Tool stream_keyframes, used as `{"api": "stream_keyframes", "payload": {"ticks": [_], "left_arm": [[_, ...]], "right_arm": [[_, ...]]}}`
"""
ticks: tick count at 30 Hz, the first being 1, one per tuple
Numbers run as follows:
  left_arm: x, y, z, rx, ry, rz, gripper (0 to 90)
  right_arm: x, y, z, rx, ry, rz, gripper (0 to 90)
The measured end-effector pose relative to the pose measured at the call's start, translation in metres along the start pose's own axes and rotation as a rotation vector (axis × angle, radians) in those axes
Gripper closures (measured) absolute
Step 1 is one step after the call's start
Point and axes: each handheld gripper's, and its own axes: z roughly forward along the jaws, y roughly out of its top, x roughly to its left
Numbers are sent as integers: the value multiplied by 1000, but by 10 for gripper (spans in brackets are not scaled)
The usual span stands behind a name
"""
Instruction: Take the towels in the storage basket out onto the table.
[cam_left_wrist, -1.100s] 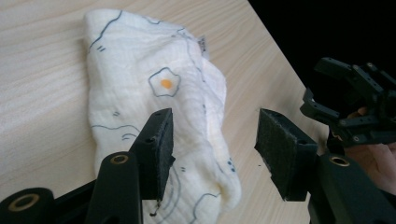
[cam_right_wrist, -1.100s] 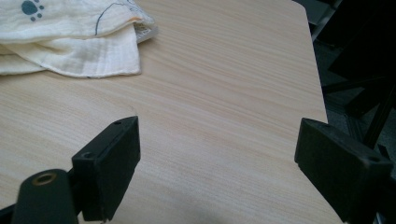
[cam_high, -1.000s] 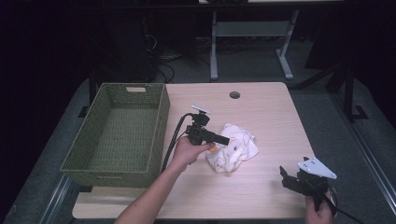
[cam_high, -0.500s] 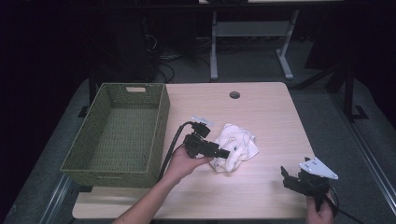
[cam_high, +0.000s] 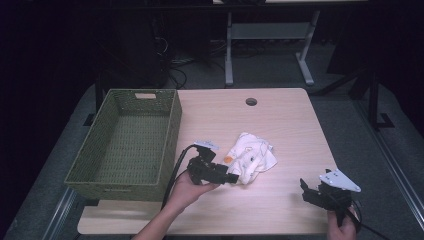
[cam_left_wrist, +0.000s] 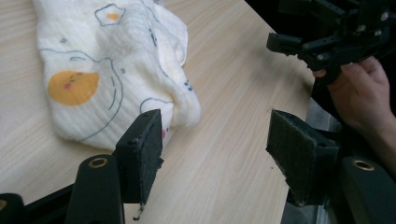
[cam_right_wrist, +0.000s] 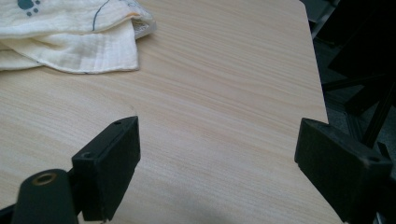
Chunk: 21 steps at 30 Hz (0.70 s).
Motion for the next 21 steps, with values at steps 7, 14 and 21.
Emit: {"api": "stream_keyframes", "payload": {"ticks": [7,14,21], "left_arm": [[-5,-13,-2,-22,-10,16,335],[-8,-26,-3,-50,-3,49,310],[-11,-36,-5,-53,3,57,304]], "right_arm": [[1,0,0,3,0,-6,139],[1,0,0,1,-1,-2,139],[0,-1,1,7,-4,-8,138]]}}
